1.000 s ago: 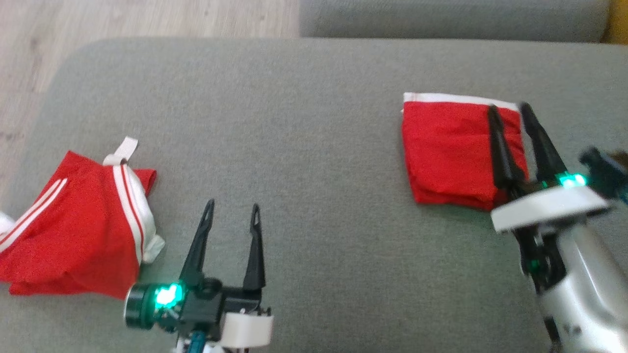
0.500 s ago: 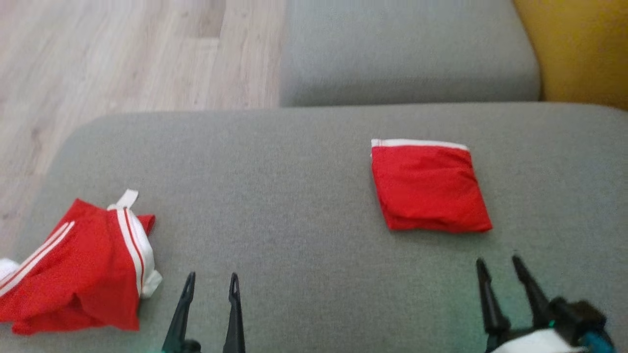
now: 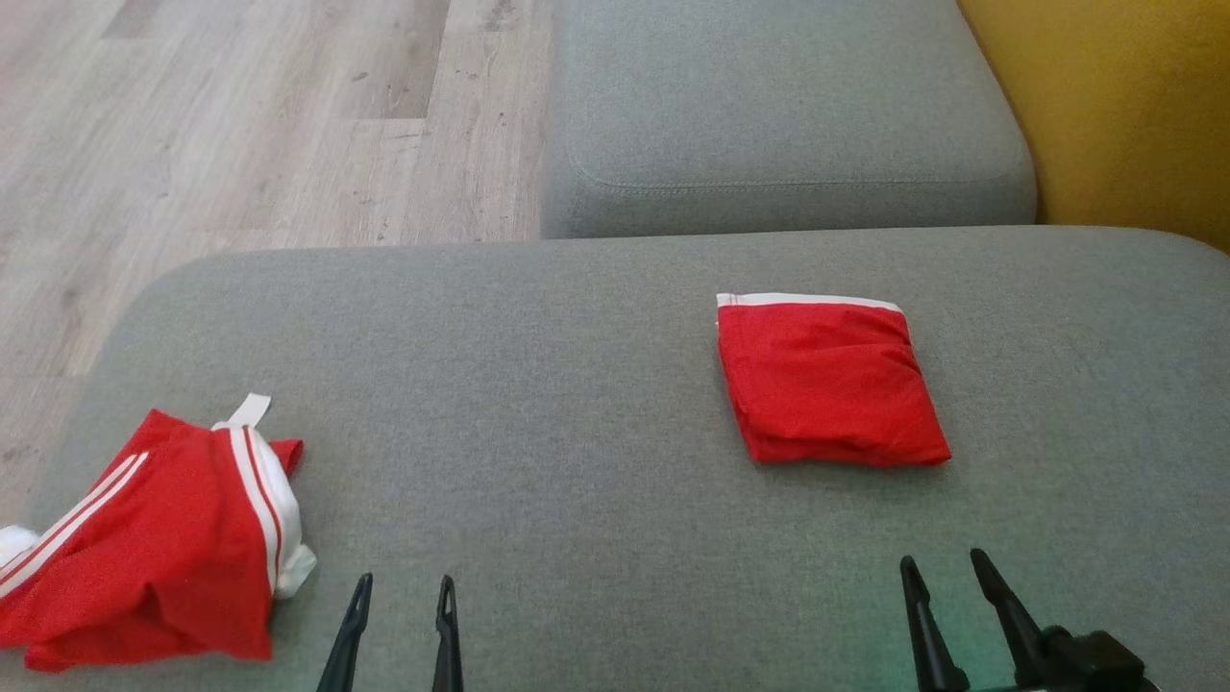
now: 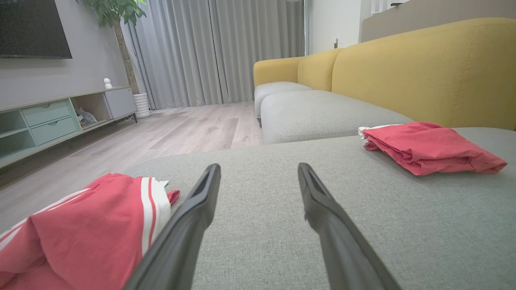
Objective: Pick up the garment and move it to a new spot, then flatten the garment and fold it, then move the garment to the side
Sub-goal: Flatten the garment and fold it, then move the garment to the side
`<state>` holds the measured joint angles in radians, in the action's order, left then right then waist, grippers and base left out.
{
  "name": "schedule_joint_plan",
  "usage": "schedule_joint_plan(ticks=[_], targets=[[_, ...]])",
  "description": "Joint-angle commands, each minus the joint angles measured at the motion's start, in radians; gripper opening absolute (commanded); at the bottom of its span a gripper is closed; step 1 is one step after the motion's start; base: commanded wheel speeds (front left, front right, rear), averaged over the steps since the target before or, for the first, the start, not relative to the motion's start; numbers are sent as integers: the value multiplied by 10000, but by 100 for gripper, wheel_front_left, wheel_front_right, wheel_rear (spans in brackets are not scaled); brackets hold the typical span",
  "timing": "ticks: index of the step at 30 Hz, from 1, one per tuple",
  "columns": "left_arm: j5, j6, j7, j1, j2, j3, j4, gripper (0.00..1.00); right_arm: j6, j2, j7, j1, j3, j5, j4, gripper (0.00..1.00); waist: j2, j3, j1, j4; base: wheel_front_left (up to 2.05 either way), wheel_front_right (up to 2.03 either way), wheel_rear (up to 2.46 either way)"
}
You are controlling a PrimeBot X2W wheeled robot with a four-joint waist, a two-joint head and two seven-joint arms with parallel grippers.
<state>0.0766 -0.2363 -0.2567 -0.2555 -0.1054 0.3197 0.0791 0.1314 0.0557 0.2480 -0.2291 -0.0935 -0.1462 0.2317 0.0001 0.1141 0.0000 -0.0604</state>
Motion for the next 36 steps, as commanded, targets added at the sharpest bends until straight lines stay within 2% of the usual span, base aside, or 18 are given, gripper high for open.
schedule_joint_plan(ticks=[1, 27, 36], targets=[[-106, 38, -51, 244, 108, -387, -260, 100, -7, 57, 136, 287, -244, 89, -340, 100, -1, 1, 0, -2, 0, 0, 0], [-321, 274, -51, 73, 337, -676, -244, 100, -7, 78, 137, 248, -291, 309, -309, 100, -1, 24, 0, 57, 0, 0, 0], [-405, 325, -51, 231, 398, -621, -448, 100, -7, 57, 137, 593, -129, 195, -148, 100, -1, -396, 0, -99, 0, 0, 0]])
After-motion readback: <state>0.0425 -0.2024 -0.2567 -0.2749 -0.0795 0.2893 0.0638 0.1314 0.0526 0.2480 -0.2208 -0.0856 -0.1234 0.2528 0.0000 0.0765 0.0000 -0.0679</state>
